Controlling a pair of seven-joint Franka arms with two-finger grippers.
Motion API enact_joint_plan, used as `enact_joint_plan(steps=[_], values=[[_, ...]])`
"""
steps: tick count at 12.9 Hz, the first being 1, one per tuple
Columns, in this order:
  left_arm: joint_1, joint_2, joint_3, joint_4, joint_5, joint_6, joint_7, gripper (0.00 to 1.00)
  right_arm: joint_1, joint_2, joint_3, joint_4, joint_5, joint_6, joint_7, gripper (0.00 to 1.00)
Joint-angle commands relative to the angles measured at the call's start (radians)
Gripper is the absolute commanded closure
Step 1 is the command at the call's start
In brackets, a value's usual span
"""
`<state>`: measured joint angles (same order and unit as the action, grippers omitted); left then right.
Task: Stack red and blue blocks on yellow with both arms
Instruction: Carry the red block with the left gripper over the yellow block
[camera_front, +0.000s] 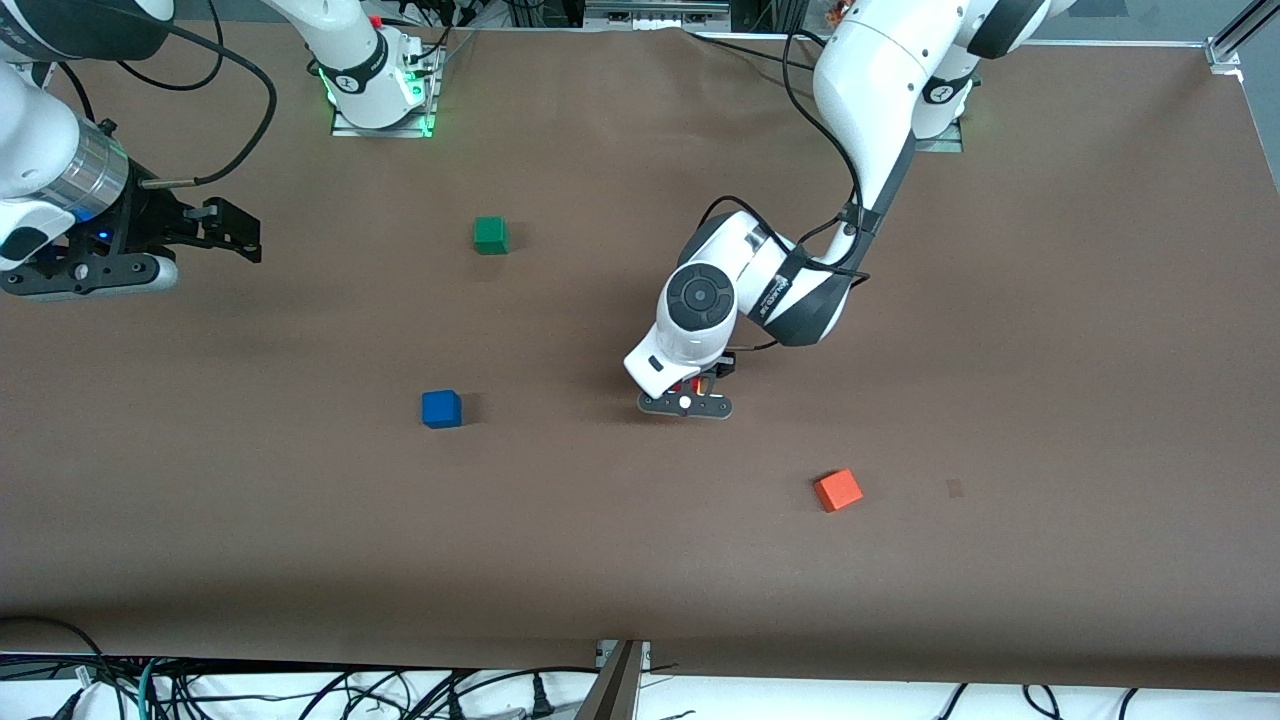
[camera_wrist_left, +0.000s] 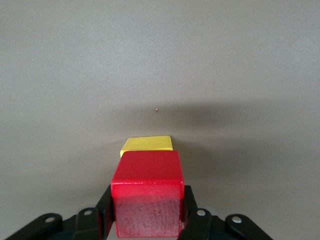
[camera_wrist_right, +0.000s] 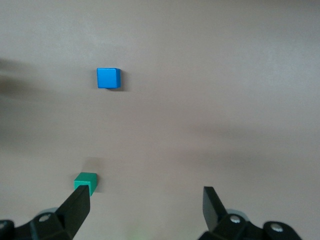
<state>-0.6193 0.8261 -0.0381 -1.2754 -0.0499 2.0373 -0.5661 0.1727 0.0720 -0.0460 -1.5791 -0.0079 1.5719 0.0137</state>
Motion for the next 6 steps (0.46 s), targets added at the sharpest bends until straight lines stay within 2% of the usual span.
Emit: enact_joint_plan(steps=[1,6], values=[[-0.01,0.022,0.01,0.031,0.024,-0.022,-0.015,1.0,-0.004,0.008,0.003,0.021,0.0,-0.004,-0.008,0.0],[-0.011,0.03,0.012,0.03,0.024,-0.051,-0.017,1.0,-0.004,0.006,0.003,0.021,0.0,-0.004,-0.008,0.0]])
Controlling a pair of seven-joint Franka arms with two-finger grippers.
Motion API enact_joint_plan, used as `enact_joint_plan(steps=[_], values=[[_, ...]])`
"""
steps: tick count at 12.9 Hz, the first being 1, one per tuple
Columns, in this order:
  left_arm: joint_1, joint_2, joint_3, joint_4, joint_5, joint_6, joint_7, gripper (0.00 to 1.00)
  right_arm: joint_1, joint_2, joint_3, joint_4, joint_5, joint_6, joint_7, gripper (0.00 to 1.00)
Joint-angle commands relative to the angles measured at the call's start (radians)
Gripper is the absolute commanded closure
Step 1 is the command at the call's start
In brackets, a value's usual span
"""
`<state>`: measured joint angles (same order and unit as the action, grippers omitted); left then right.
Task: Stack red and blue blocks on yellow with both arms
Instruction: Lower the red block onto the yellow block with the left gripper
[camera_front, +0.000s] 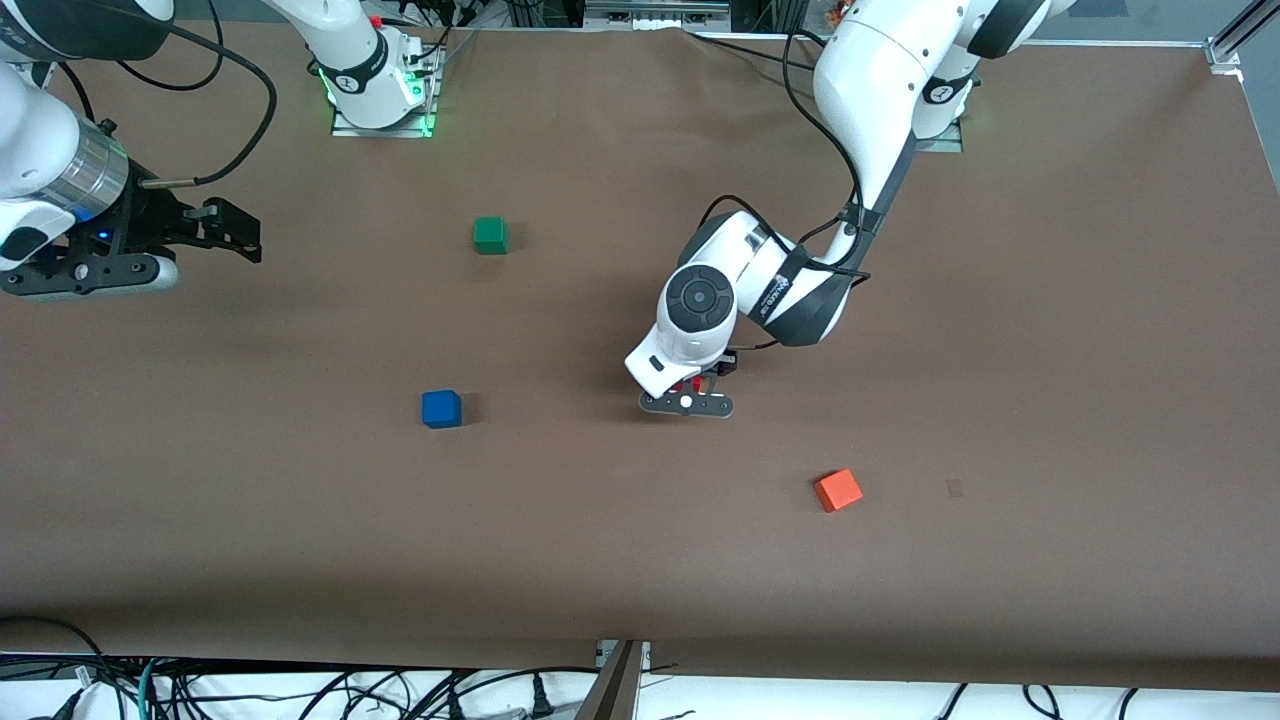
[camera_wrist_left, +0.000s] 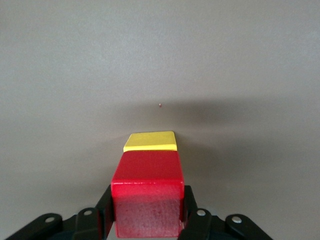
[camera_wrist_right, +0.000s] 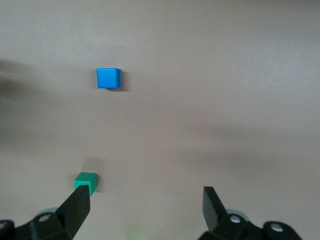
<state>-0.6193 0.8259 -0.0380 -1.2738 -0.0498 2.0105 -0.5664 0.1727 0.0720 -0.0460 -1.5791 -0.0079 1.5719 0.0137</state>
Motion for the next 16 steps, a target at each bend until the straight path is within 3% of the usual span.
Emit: enact_joint_plan(steps=[1,16], values=[[-0.011,0.032,0.01,0.03,0.024,-0.024,-0.016,1.0,-0.004,0.006,0.003,0.021,-0.001,-0.004,-0.008,0.0],[-0.005,0.064,0.027,0.074,0.019,-0.019,-0.018,1.0,0.005,0.006,0.005,0.022,-0.012,0.0,-0.009,0.0]])
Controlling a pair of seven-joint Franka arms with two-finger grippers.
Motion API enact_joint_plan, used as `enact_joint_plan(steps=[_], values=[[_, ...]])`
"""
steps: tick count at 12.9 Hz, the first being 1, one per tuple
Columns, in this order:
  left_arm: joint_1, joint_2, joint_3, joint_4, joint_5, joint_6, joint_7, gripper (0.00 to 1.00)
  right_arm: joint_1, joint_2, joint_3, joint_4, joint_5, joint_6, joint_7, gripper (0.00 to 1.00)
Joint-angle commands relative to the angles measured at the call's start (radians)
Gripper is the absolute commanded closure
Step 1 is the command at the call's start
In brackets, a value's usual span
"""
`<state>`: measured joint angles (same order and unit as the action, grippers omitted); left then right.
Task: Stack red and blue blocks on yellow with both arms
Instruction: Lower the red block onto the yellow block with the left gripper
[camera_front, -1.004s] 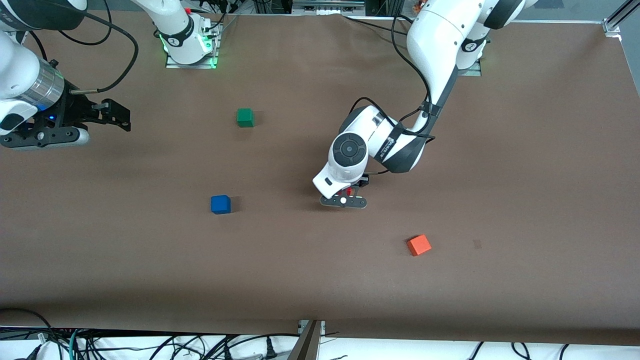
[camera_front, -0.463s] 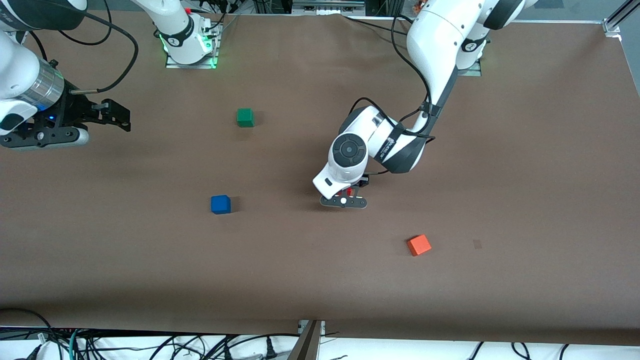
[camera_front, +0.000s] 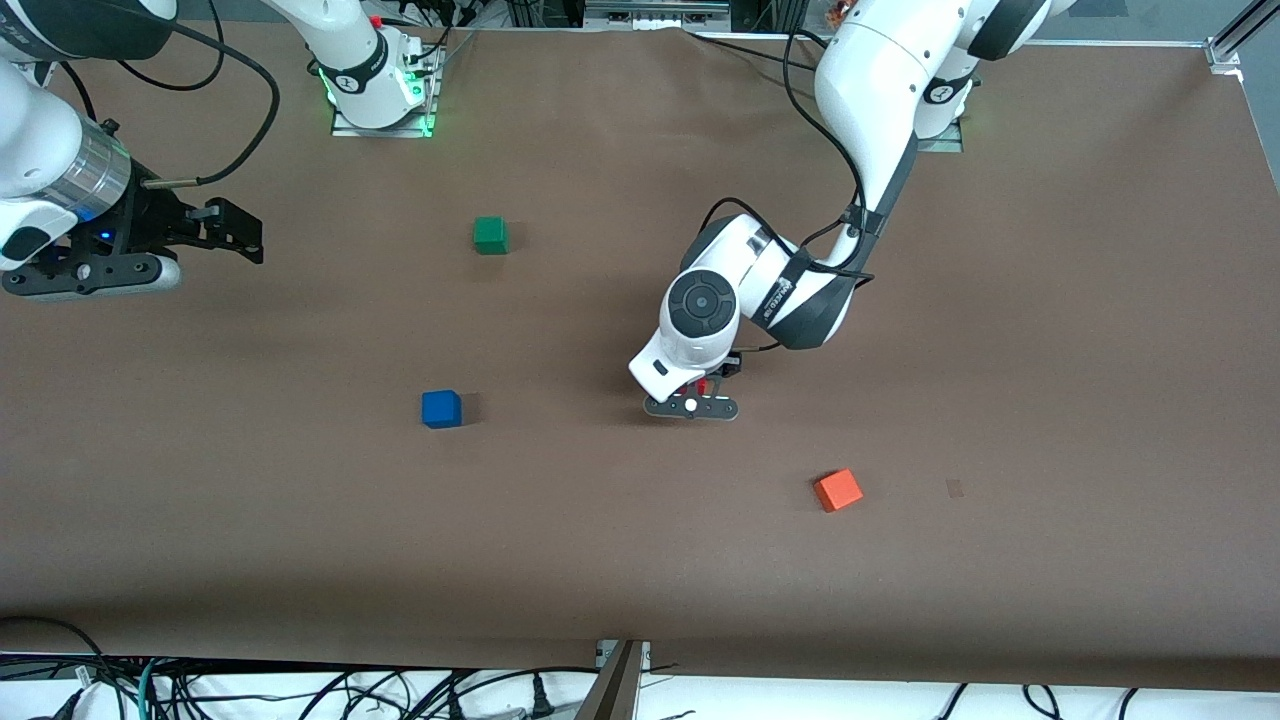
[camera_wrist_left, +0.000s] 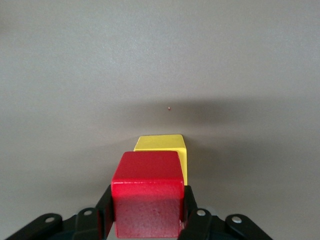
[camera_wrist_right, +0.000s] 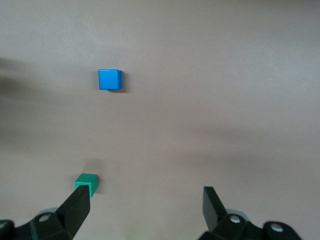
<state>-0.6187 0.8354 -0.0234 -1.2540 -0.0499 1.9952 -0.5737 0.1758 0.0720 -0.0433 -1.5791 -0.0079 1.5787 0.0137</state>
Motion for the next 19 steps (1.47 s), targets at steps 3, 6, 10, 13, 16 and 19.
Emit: enact_joint_plan(steps=[3,6,10,13,16,19], values=[[-0.007,0.065,0.013,0.074,0.019,-0.006,-0.014,1.0,0.004,0.006,0.005,0.022,-0.012,-0.008,-0.009,0.0],[-0.013,0.062,0.011,0.073,0.021,-0.015,-0.017,1.0,0.004,0.006,0.005,0.022,-0.012,-0.008,-0.009,0.0],[-0.013,0.059,0.011,0.073,0.021,-0.047,-0.02,1.0,0.004,0.006,0.005,0.022,-0.012,-0.008,-0.009,0.0],[-0.015,0.06,0.011,0.073,0.021,-0.047,-0.02,1.0,0.004,0.006,0.005,0.022,-0.012,-0.008,-0.009,0.0],[-0.016,0.062,0.011,0.073,0.019,-0.047,-0.021,1.0,0.004,0.006,0.005,0.022,-0.012,-0.008,-0.009,0.0],[-0.025,0.062,0.01,0.073,0.018,-0.047,-0.034,1.0,0.004,0.006,0.005,0.022,-0.012,-0.008,-0.009,0.0]])
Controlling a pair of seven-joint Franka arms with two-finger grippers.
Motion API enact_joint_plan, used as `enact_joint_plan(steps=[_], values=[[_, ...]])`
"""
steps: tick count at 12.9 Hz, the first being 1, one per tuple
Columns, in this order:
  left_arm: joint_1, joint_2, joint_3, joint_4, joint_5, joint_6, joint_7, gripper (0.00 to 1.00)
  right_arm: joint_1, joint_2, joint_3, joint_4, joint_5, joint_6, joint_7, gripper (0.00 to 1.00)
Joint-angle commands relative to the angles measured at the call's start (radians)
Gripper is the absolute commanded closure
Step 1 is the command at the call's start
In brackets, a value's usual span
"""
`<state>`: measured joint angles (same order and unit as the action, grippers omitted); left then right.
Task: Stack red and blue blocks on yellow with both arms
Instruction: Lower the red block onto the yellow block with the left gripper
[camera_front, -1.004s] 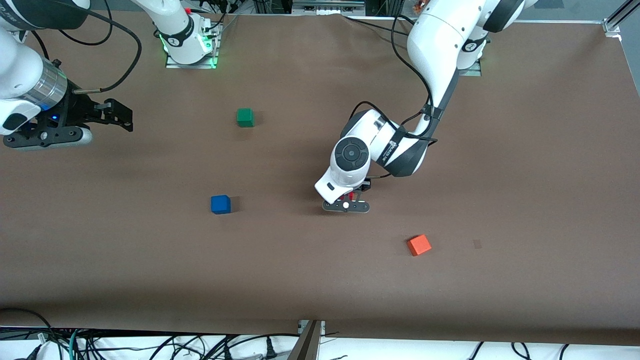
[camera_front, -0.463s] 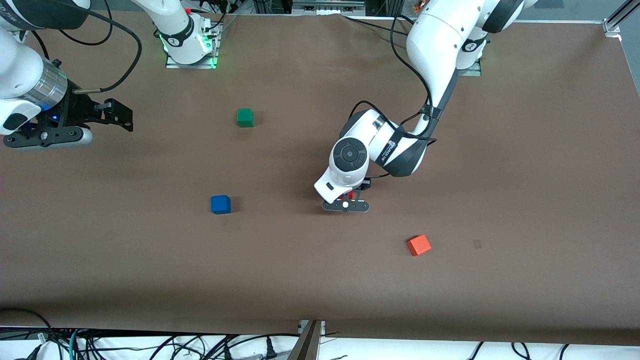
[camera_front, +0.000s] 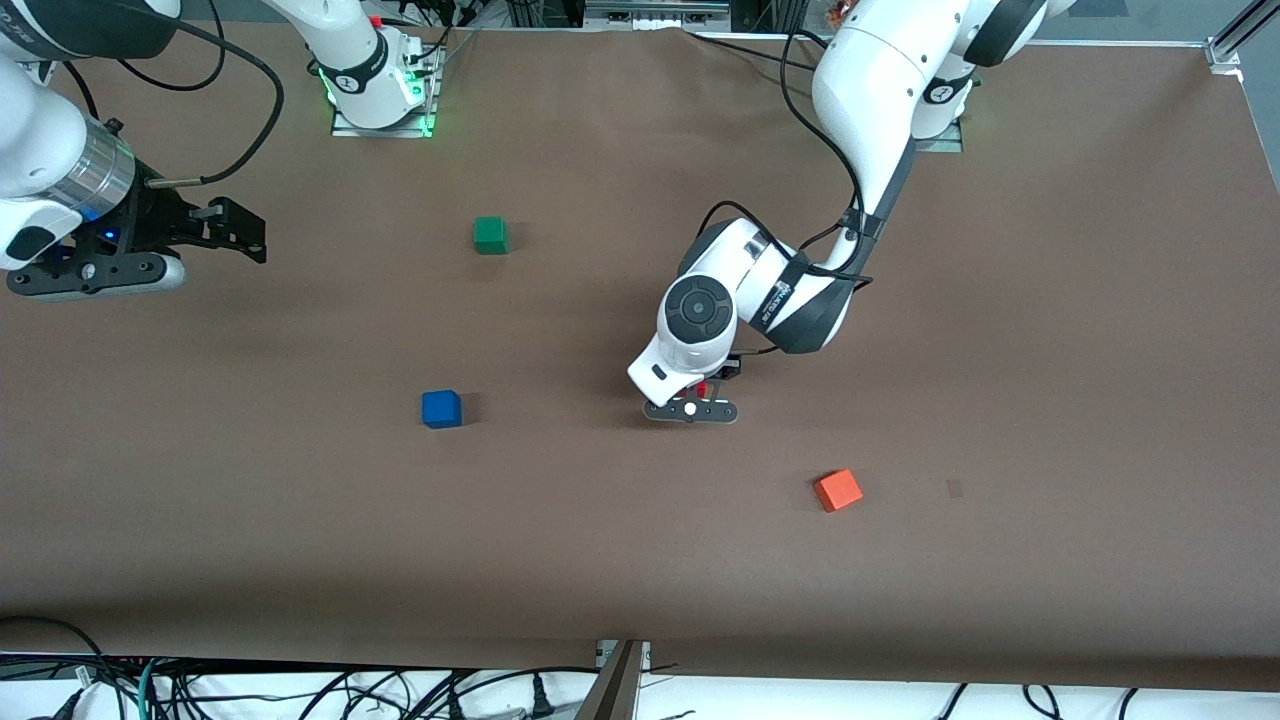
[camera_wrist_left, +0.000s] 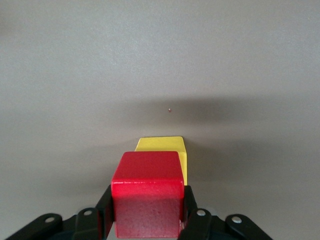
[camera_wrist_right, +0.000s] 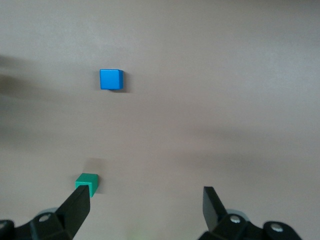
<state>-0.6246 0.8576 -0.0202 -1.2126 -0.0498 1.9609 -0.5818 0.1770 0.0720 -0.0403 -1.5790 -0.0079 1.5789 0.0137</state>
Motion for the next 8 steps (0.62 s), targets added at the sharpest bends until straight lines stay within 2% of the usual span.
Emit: enact_joint_plan(steps=[1,8], values=[[-0.02,0.04,0.006,0.031,0.018,-0.011,-0.026,1.0,0.002,0.006,0.002,0.022,-0.012,-0.008,-0.009,0.0],[-0.023,0.041,0.008,0.033,0.019,-0.005,-0.021,1.0,0.002,0.006,0.002,0.022,-0.012,-0.008,-0.009,0.0]])
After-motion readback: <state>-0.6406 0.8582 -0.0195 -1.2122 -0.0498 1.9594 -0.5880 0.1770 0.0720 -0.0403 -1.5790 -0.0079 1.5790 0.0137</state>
